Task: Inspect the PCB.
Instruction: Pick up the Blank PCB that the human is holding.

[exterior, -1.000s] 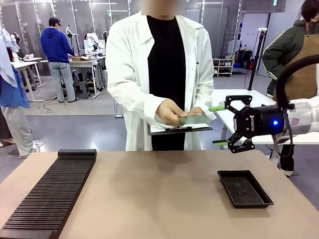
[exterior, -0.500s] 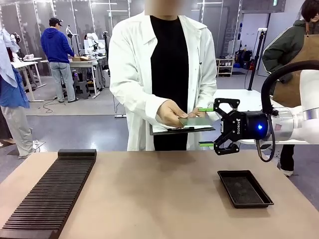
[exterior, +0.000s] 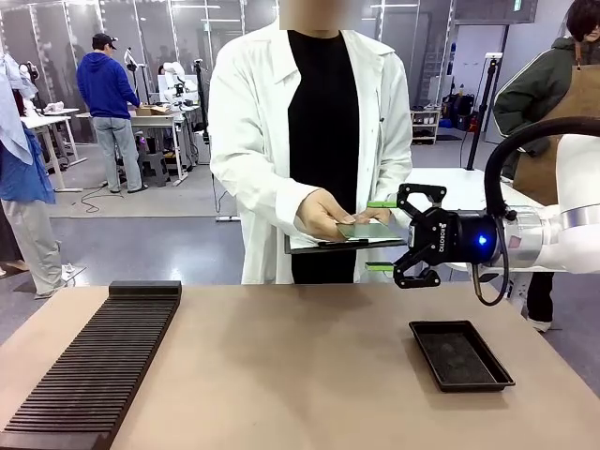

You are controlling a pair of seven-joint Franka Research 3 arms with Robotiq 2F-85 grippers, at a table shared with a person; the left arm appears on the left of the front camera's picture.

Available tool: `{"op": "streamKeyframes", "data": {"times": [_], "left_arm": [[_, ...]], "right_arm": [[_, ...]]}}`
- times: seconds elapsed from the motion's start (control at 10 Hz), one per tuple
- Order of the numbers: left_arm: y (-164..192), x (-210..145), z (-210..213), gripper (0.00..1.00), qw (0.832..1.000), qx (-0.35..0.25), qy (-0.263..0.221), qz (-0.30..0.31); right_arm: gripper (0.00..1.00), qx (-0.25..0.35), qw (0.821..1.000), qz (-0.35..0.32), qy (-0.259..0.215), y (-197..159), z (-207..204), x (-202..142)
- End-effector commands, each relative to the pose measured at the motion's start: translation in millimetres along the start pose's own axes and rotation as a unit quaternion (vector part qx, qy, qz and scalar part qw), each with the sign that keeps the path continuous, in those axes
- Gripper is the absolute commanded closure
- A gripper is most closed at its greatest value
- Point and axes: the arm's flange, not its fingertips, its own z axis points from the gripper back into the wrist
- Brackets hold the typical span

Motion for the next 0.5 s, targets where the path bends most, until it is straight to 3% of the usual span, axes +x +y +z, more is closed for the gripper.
{"op": "streamKeyframes", "data": {"times": [0.0,0.1,0.2,0.3,0.4], "left_arm": [[-0.8,-1.5,0.9,0.0,1.0,0.003,0.001,0.0],[-0.8,-1.5,0.9,0.0,1.0,0.003,0.001,0.0],[-0.8,-1.5,0.9,0.0,1.0,0.003,0.001,0.0],[-0.8,-1.5,0.9,0.0,1.0,0.003,0.001,0.0],[-0.8,-1.5,0.9,0.0,1.0,0.003,0.001,0.0]], "right_arm": [[0.22,0.014,1.0,0.011,0.008,1.3,-6.8,5.6],[0.23,0.017,1.0,0.009,0.009,0.8,-7.1,5.9],[0.42,0.023,1.0,0.006,0.01,0.4,-6.8,6.5],[0.43,0.028,1.0,0.003,0.008,-0.3,-7.2,7.3],[0.62,0.029,1.0,0.0,0.01,-1.1,-8.8,7.3]]}}
